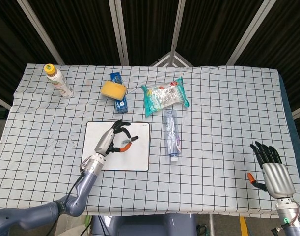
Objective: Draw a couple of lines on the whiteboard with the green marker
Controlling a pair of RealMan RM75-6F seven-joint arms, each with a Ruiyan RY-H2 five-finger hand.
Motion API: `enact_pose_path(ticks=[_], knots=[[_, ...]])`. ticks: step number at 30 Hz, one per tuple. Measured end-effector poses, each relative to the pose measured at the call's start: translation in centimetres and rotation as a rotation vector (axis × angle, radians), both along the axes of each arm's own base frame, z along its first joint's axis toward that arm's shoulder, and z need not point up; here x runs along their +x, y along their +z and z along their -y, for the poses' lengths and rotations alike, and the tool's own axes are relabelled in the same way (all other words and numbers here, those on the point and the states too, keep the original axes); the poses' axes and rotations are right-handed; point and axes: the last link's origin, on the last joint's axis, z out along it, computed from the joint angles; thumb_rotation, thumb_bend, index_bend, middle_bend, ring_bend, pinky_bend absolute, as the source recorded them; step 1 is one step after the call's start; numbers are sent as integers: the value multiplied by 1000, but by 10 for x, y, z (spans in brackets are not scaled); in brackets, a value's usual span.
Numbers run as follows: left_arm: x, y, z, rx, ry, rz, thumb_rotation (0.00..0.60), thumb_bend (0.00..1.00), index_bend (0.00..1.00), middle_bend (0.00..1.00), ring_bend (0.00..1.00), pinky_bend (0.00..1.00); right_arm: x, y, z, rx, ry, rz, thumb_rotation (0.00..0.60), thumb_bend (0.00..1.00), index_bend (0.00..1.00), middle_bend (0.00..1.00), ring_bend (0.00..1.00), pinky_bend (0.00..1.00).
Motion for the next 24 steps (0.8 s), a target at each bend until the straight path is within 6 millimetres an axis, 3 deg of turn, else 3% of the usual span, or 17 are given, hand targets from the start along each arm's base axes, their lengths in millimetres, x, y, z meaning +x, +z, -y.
enact_pose_path(ticks=[13, 24], knots=[[-4, -11, -5, -25, -7, -34, 600, 556, 672, 185, 30, 98, -1, 1, 0, -2, -9, 9, 600, 350, 0, 0, 0, 0], [-26, -3, -25, 13, 4, -121, 600, 556, 673, 187, 30, 98, -1, 0, 1, -1, -21, 20, 600, 350, 0, 0, 0, 0]])
